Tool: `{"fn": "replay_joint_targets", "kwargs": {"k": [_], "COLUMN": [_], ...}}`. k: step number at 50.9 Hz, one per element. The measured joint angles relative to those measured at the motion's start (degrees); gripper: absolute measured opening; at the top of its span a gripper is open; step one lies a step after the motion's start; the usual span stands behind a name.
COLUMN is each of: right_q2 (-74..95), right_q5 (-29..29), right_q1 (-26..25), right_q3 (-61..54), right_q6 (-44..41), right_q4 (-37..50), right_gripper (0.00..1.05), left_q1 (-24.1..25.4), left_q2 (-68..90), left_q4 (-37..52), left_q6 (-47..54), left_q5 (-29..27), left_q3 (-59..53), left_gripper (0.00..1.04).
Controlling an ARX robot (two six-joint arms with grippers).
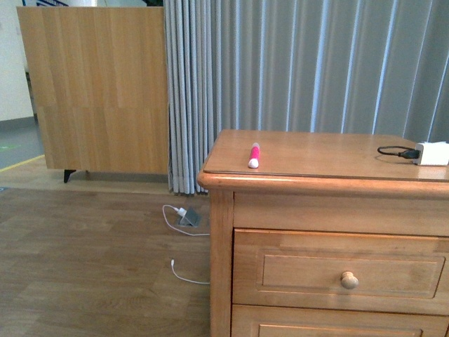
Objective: Place pink marker in drawer with both arms
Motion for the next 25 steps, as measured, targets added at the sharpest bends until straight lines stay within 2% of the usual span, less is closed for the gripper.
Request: {"fn": "replay_joint_targets", "kwargs": {"k": [3, 13, 21, 25], "right_q2": [4.3, 28.3, 53.4, 62.6], "right_q5": [-0.8, -5.0, -5.9, -6.4], "right_q1": [0.5, -1.3, 1.2, 2.2], "right_q3": [0.5, 6.2, 12.8, 17.0], "right_q6": [0.3, 3.6, 4.1, 4.3], "right_q4": [2.5, 21.0, 36.0, 39.3], "right_gripper": [0.96, 0.96, 0.96, 0.96], "left_q1": [0.0, 0.0, 0.0, 0.0], "left_q2": [0.0, 0.0, 0.0, 0.0], "left_q4": [0.0, 0.0, 0.0, 0.0], "left_q6": [0.0, 0.0, 0.0, 0.0], "left_q5": [0.0, 0.0, 0.0, 0.0], "left_q3": [0.0, 0.0, 0.0, 0.0], "left_gripper": [0.99, 0.99, 0.99, 0.99]}}
